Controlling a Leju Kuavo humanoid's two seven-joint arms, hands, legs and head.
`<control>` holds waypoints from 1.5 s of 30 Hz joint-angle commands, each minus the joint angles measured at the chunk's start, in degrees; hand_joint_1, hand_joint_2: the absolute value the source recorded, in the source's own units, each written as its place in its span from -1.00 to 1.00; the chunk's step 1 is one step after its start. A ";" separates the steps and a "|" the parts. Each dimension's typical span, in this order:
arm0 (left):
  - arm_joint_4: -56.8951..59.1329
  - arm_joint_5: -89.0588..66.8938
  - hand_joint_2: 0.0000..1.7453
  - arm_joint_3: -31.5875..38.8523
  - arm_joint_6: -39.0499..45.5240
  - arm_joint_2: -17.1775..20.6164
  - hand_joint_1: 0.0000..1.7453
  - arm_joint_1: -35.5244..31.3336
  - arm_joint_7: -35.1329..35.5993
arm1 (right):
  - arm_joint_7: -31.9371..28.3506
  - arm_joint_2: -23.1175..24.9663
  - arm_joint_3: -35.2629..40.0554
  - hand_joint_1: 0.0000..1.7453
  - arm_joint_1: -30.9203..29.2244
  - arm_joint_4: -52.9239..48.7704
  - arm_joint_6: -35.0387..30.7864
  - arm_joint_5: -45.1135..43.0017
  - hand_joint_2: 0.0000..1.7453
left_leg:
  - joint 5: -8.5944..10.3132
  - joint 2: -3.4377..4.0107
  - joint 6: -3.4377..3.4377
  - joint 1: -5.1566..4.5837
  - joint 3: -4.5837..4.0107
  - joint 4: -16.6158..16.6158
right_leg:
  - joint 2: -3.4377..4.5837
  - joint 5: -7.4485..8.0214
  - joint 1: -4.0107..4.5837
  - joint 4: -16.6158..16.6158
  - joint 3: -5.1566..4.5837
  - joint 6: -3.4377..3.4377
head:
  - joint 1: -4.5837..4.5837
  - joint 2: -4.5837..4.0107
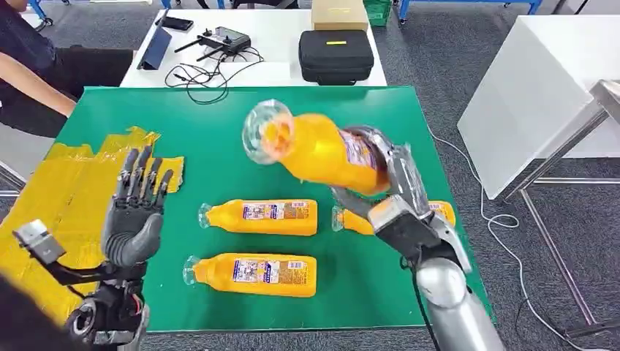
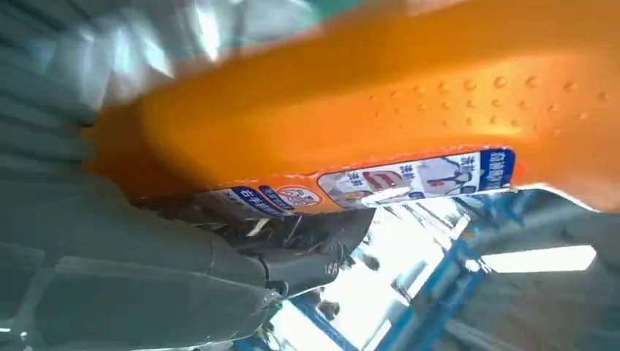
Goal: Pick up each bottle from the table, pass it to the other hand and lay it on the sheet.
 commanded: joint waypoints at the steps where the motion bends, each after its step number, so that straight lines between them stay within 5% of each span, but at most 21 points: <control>1: 11.60 2.76 1.00 -10.58 -0.39 -2.68 -1.00 -11.54 3.37 | 2.88 14.28 8.13 1.00 -22.21 32.82 -9.89 6.66 1.00 | -0.07 0.37 -0.02 -0.03 0.18 0.00 | 0.26 0.03 -0.01 0.04 0.03 0.00 | 0.00 0.00; 12: 10.53 1.87 1.00 -13.95 4.45 -3.92 -1.00 -13.45 3.16 | 5.65 21.79 12.45 1.00 -28.61 44.93 -12.78 8.56 1.00 | -0.02 0.14 -0.04 -0.02 -0.01 -0.02 | 0.09 -0.03 -0.02 0.09 -0.09 0.02 | 0.00 0.00; 26: 1.57 -6.32 1.00 -12.38 14.36 -3.00 -1.00 -8.13 2.10 | 15.32 21.79 39.13 1.00 -28.47 43.36 -12.11 -5.04 1.00 | -0.06 0.09 -0.07 0.03 0.01 -0.08 | 0.03 -0.09 0.04 0.01 -0.01 -0.01 | 0.00 0.00; 33: -6.30 -10.88 1.00 -3.23 21.59 -2.72 -1.00 -3.35 0.63 | 18.58 21.79 53.55 1.00 -22.79 37.35 -9.28 -4.28 1.00 | -0.12 0.18 -0.09 0.06 0.23 -0.19 | 0.07 -0.13 0.08 -0.08 0.16 -0.03 | 0.00 0.00; 38: -10.45 -10.41 1.00 3.86 22.00 -2.55 -1.00 -1.02 0.85 | 18.27 21.79 54.85 1.00 -18.13 36.86 -7.68 -0.25 1.00 | -0.06 -0.06 -0.10 0.13 0.04 -0.19 | -0.14 -0.15 0.13 -0.08 0.02 -0.05 | -0.09 0.00; 45: -9.58 -8.74 1.00 4.25 20.75 -1.68 -1.00 0.14 -0.20 | 13.46 21.79 47.60 1.00 -14.58 44.58 -8.15 6.08 1.00 | 0.02 -0.36 -0.09 0.10 0.20 -0.34 | -0.48 -0.19 0.14 -0.24 0.26 -0.04 | 0.00 0.00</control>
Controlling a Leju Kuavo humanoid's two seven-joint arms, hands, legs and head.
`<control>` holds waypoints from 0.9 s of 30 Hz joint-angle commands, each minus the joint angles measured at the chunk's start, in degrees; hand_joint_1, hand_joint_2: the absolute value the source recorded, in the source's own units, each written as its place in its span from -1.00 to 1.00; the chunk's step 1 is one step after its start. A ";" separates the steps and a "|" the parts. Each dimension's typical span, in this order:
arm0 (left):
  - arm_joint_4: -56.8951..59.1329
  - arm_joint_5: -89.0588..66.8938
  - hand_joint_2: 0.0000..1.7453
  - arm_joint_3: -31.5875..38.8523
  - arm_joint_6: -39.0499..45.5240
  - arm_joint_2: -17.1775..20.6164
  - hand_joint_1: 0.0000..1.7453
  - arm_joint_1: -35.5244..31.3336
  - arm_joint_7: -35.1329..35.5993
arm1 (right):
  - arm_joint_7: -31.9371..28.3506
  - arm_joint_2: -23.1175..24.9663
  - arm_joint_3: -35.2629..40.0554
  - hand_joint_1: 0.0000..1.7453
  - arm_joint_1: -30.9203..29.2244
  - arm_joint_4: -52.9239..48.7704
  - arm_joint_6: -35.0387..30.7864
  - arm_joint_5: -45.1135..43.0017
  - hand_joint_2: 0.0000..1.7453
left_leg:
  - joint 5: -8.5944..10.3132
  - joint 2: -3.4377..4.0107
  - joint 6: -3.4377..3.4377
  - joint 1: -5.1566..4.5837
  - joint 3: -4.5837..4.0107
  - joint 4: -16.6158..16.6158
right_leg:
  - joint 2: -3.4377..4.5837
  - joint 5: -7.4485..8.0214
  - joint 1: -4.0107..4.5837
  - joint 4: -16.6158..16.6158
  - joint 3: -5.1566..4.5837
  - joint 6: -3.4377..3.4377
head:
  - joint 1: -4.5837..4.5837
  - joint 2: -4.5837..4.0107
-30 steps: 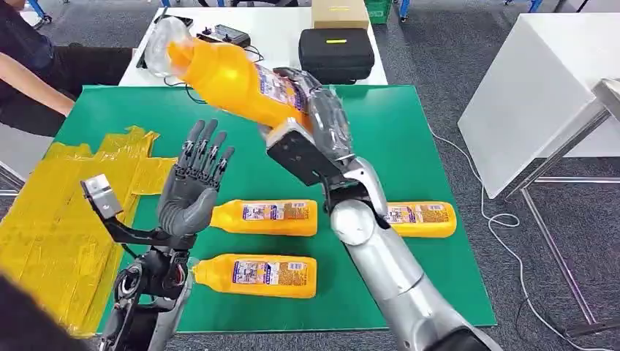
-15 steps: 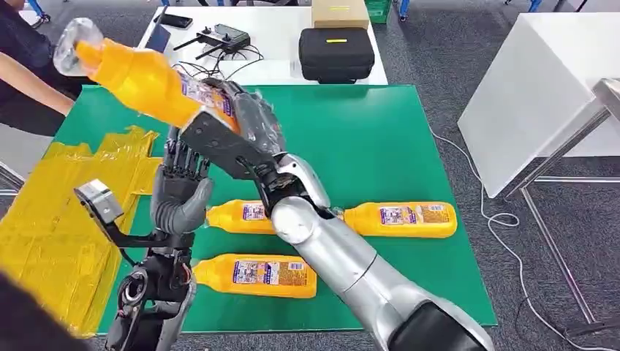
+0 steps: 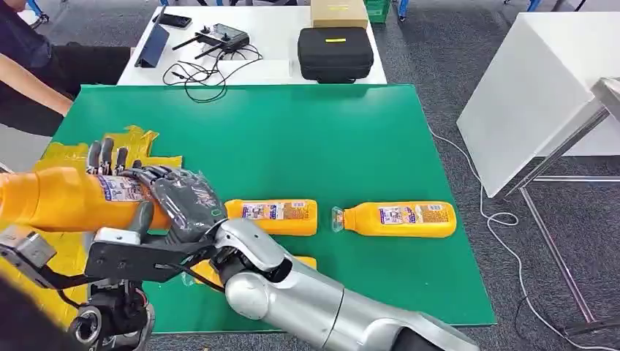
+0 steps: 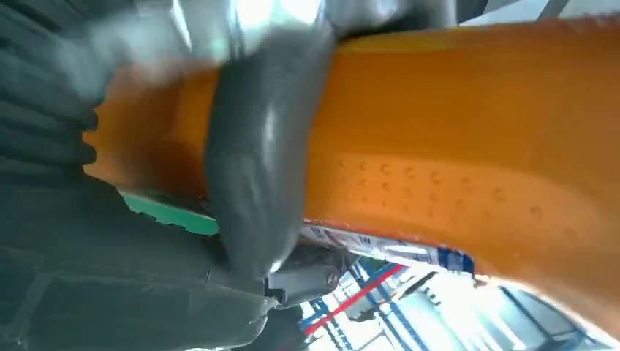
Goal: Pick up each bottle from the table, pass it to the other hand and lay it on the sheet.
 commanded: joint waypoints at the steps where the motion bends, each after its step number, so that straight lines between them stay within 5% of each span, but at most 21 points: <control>1: -0.25 1.53 1.00 4.92 -0.43 1.49 -1.00 -3.68 -0.27 | -4.73 -0.81 2.95 1.00 8.14 7.40 3.49 5.72 1.00 | 0.02 -0.31 -0.01 0.03 0.45 -0.27 | -0.41 -0.09 0.07 -0.26 0.55 0.00 | 0.00 0.00; 10: 3.37 3.97 1.00 2.79 -1.82 3.26 -1.00 -5.29 -1.23 | -7.21 -0.94 -4.22 1.00 10.05 11.04 3.31 10.54 1.00 | 0.01 -0.41 -0.03 -0.01 0.46 -0.23 | -0.52 -0.14 0.05 -0.20 0.55 0.00 | -0.02 -0.02; 11: 3.93 4.90 1.00 1.76 -3.64 3.82 0.70 -5.12 -1.38 | -7.19 -1.48 -5.46 1.00 10.85 10.77 2.85 11.26 1.00 | 0.01 -0.35 -0.02 -0.01 0.34 -0.17 | -0.44 -0.11 0.04 -0.15 0.42 0.00 | 0.00 0.00; 12: 4.73 5.04 1.00 1.39 -3.84 3.89 1.00 -5.28 -1.65 | -7.64 -1.86 -6.28 1.00 11.35 10.53 2.91 12.04 1.00 | -0.03 -0.40 -0.02 0.01 0.49 -0.20 | -0.52 -0.16 0.07 -0.18 0.58 0.01 | -0.02 0.00; 27: 7.09 1.34 1.00 -4.36 -6.07 4.25 1.00 -8.11 -0.42 | -7.68 -2.63 -14.15 1.00 15.23 5.98 1.53 17.70 1.00 | 0.03 -0.40 -0.01 -0.03 0.16 -0.09 | -0.46 -0.09 0.04 -0.10 0.22 0.02 | 0.00 0.00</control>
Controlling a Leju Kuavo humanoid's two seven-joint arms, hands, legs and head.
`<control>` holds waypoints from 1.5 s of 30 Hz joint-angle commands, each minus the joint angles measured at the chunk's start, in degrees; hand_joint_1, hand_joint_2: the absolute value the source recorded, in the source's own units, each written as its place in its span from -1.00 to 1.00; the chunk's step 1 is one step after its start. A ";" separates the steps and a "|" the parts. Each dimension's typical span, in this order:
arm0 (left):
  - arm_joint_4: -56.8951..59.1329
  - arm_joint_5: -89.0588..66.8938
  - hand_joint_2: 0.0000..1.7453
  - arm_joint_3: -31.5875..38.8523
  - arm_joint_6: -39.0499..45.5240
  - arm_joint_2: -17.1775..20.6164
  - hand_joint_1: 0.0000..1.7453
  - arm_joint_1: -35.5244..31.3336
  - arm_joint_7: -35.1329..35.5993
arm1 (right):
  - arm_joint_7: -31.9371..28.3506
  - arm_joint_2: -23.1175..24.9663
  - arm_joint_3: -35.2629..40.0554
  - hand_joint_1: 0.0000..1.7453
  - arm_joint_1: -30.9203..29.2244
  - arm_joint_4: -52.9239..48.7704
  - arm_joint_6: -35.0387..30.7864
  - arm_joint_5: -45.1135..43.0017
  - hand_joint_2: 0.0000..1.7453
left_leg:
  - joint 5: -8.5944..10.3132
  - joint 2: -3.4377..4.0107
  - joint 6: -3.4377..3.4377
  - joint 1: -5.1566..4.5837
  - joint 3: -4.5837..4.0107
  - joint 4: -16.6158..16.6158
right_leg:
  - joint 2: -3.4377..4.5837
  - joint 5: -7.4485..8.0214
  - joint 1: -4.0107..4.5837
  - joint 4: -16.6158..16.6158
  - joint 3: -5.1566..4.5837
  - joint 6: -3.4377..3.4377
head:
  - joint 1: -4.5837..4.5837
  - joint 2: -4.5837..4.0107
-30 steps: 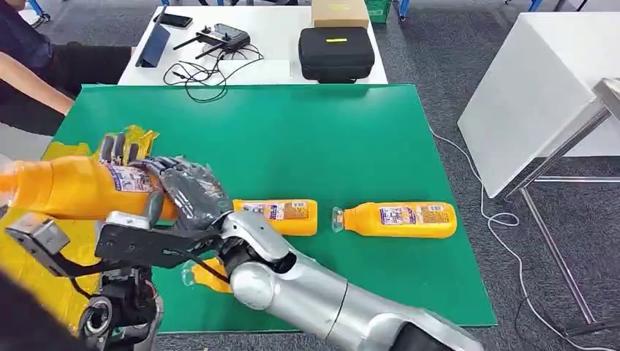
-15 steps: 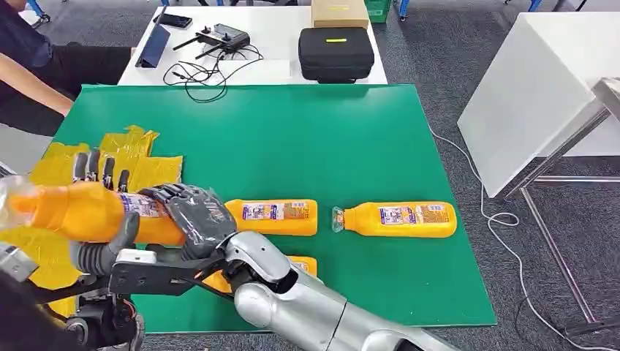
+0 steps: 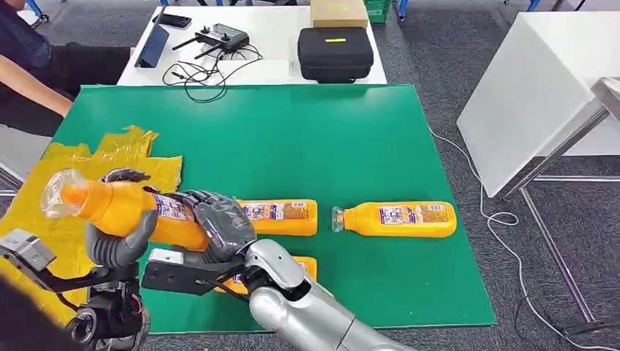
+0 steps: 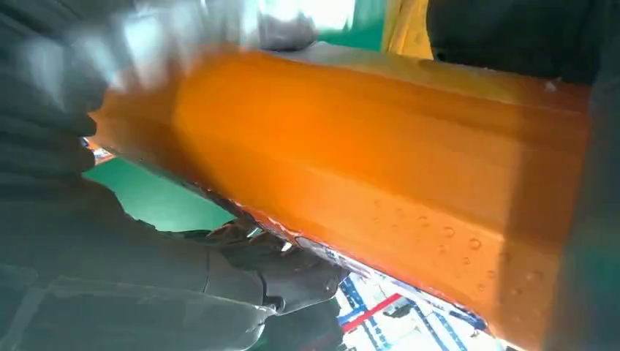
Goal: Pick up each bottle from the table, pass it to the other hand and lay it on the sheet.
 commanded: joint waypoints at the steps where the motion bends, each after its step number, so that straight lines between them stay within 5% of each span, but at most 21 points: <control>1: 3.88 -2.98 1.00 -4.67 -1.23 1.37 1.00 -7.59 1.91 | -0.01 -2.56 -2.29 1.00 3.20 -0.83 1.08 2.33 1.00 | 0.01 -0.46 -0.01 0.04 0.29 -0.14 | -0.57 -0.15 0.06 -0.13 0.44 0.01 | 0.00 0.00; 7: 3.71 -2.70 1.00 -4.51 -2.49 1.12 1.00 -7.39 2.33 | -0.16 -3.01 -3.29 1.00 3.28 -2.28 -0.70 3.32 1.00 | -0.02 -0.37 0.01 0.03 0.30 -0.13 | -0.48 -0.14 0.04 -0.11 0.42 0.03 | 0.00 0.00; 8: 3.58 -2.77 1.00 -3.95 -2.66 0.88 1.00 -7.24 2.34 | -1.27 -3.46 -4.93 -0.88 3.45 -3.90 -2.00 3.34 1.00 | 0.01 -0.30 0.01 0.02 0.18 -0.11 | -0.38 -0.09 0.03 -0.09 0.28 0.02 | 0.00 0.00; 9: 3.44 -2.78 1.00 -3.49 -2.61 0.88 1.00 -7.10 2.32 | -0.73 -3.94 -5.90 -1.00 3.28 -4.87 -2.36 3.30 -1.00 | -0.04 -0.39 0.01 0.04 0.34 -0.13 | -0.51 -0.16 0.05 -0.11 0.48 0.03 | 0.00 0.00; 12: 3.36 -2.74 1.00 -3.11 -2.58 1.21 1.00 -7.09 2.36 | -0.92 -4.42 -6.23 -1.00 2.69 -5.44 -2.00 3.18 -1.00 | -0.06 -0.30 0.02 0.03 0.33 -0.10 | -0.42 -0.15 0.05 -0.09 0.45 0.04 | 0.02 0.00; 16: 3.20 -9.06 1.00 0.52 2.20 1.24 1.00 -7.05 0.69 | -3.76 -9.63 -11.24 -1.00 6.99 -21.43 -4.60 1.60 -1.00 | -0.17 -0.28 0.03 0.03 0.66 -0.16 | -0.48 -0.27 0.05 -0.11 0.79 0.06 | 0.02 0.00; 19: 6.64 -24.90 1.00 3.41 15.11 2.70 1.00 -9.25 -0.19 | -3.62 -15.08 -16.75 -1.00 12.37 -37.36 -3.91 1.32 -1.00 | -0.02 -0.32 0.03 0.02 0.09 -0.06 | -0.42 -0.11 0.01 -0.06 0.28 0.04 | 0.00 0.00; 23: 23.42 -42.07 1.00 6.07 31.75 9.61 1.00 -17.43 -0.10 | -6.38 -19.78 -22.51 -1.00 16.83 -48.42 -0.37 -2.00 -1.00 | -0.12 -0.59 0.04 0.02 0.60 -0.17 | -0.79 -0.31 0.03 -0.13 0.86 0.07 | 0.00 0.00; 34: 25.67 -44.55 1.00 6.57 34.01 9.56 1.00 -18.51 -0.13 | -7.00 -19.18 -22.48 -1.00 16.33 -47.26 0.14 -2.25 -1.00 | -0.04 -0.14 -0.04 0.03 0.17 -0.06 | -0.29 -0.05 -0.04 -0.02 0.27 0.01 | 0.07 0.00; 35: 29.11 -52.88 1.00 6.06 39.61 10.85 1.00 -19.85 3.74 | -7.58 -19.79 -22.28 -1.00 15.92 -47.37 0.09 -3.14 -1.00 | -0.03 -0.14 -0.04 0.04 0.14 -0.06 | -0.26 -0.03 -0.03 -0.04 0.25 0.01 | 0.07 0.00; 40: 39.85 -87.50 1.00 18.48 39.61 10.12 1.00 -25.67 11.24 | -8.99 -20.88 -22.15 -1.00 15.37 -47.57 1.80 -6.01 -1.00 | -0.02 -0.12 -0.06 0.05 0.16 -0.06 | -0.26 -0.02 -0.02 -0.03 0.27 0.00 | 0.11 0.00; 45: 50.02 -100.23 1.00 15.71 39.61 10.71 1.00 -26.12 18.46 | -10.72 -20.74 -20.25 -1.00 15.49 -46.22 1.95 -6.70 -1.00 | -0.01 -0.10 -0.05 -0.01 0.26 -0.14 | -0.23 -0.03 -0.09 -0.05 0.34 0.01 | 0.09 0.00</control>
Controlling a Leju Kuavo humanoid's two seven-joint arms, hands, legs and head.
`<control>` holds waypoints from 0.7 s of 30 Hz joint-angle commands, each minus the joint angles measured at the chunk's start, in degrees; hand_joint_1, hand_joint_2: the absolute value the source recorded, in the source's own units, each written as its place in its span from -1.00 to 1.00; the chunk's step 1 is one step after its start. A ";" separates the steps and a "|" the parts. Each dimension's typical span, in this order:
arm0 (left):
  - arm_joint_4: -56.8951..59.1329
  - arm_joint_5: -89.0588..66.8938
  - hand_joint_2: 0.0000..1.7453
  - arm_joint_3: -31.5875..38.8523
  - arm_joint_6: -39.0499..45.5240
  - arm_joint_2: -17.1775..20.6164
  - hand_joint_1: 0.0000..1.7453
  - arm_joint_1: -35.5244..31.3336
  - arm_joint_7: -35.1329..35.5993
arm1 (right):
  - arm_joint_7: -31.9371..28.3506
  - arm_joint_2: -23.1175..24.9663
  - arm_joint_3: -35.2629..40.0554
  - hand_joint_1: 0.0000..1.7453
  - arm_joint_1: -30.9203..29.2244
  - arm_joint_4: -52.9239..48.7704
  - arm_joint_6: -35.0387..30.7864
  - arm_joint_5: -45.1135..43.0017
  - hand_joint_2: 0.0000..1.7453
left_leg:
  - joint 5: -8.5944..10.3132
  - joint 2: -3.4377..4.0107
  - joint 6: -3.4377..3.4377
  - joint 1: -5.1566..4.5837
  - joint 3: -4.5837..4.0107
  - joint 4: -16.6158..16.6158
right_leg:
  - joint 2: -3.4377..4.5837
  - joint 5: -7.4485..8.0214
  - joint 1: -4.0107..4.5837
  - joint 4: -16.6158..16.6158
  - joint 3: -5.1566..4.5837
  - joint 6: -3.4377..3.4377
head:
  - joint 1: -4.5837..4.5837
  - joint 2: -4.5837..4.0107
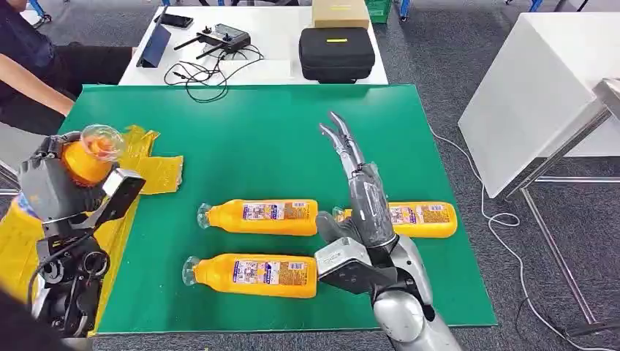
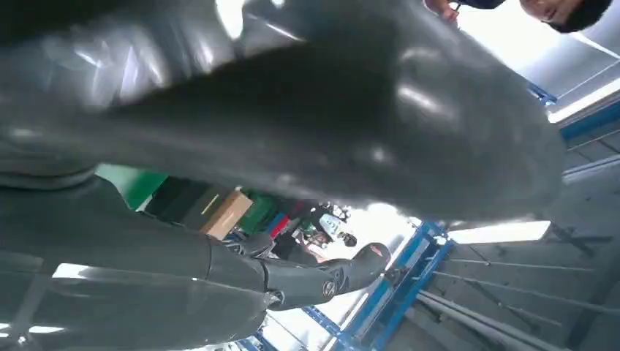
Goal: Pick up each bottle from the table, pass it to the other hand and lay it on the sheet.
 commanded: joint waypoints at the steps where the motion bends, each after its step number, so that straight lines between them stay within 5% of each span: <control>1: 24.05 -8.99 1.00 -6.37 0.07 3.01 1.00 -6.45 11.84 | -1.54 -2.59 2.13 -1.00 -1.33 1.70 0.95 -0.79 -1.00 | -0.05 -0.01 0.01 -0.04 0.42 -0.18 | -0.12 -0.08 -0.02 -0.10 0.39 0.02 | 0.00 0.00; 6: 31.73 -15.39 1.00 -8.59 0.07 1.60 1.00 -6.83 14.67 | -2.41 -2.37 2.89 -1.00 -0.88 1.99 0.42 -0.95 -1.00 | -0.06 -0.12 0.02 -0.05 0.38 -0.15 | -0.19 -0.12 -0.02 -0.09 0.37 0.03 | -0.02 0.00; 8: 35.97 -15.40 1.00 -16.85 0.07 1.33 1.00 -6.78 18.22 | -2.19 -2.08 3.01 -1.00 -0.57 1.52 0.88 -0.50 -1.00 | -0.09 -0.07 0.03 -0.04 0.44 -0.16 | -0.17 -0.14 -0.01 -0.11 0.45 0.05 | 0.00 0.00; 21: 43.13 -14.91 1.00 -20.61 -1.10 -0.15 1.00 -7.49 20.02 | 0.22 -0.40 1.70 -1.00 1.31 -0.37 2.95 2.13 -1.00 | -0.03 -0.10 0.00 -0.03 0.10 -0.06 | -0.16 -0.07 -0.01 -0.05 0.13 0.01 | 0.00 0.00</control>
